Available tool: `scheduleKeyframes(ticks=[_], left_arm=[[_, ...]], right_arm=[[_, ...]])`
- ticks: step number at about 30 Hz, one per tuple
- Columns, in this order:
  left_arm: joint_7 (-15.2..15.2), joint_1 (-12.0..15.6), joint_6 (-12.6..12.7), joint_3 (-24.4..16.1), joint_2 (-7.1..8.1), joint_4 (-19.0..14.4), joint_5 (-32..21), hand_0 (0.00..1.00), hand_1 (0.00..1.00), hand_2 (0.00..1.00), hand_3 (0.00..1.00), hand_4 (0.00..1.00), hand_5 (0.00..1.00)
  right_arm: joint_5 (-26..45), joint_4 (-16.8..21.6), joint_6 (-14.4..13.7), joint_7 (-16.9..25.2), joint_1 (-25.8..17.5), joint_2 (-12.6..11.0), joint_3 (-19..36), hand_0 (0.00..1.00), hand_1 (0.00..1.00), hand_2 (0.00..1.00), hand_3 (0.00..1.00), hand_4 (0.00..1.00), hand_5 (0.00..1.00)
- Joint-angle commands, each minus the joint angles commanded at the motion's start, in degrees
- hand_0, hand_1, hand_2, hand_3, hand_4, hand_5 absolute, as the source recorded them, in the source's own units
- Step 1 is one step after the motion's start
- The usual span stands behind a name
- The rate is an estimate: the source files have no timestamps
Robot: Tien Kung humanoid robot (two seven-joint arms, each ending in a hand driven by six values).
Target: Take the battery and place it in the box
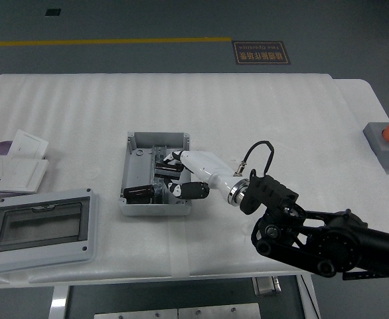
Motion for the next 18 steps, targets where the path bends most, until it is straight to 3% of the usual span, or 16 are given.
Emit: scheduleKeyframes(ticks=[10,14,18], left_arm=[[0.2,0.0,-0.1,0.1,0.05,0.0,0.0,0.547,0.638,0.533,0.535,0.581,0.415],[0.1,0.0,-0.1,0.3,0.0,-0.1,-0.2,0.548,0.638,0.532,0.534,0.584,0.404],[0.1,0.2,-0.1,0.4,-0.05,-0.1,-0.4,0.547,0.638,0.532,0.534,0.581,0.4]], right_arm=[[1.0,-0.6,0.2,0.2,-0.4,0.2,0.3,0.828,0.849,0.868,0.998,0.381,0.314],[-1.4,-0.4,0.1,0.0,-1.5,-0.4,3.3,0.834,0.852,0.869,0.998,0.387,0.311],[-3.4,-0.2,-0.5,0.0,-3.6,-2.3,8.5,0.834,0.848,0.86,0.998,0.407,0.285]])
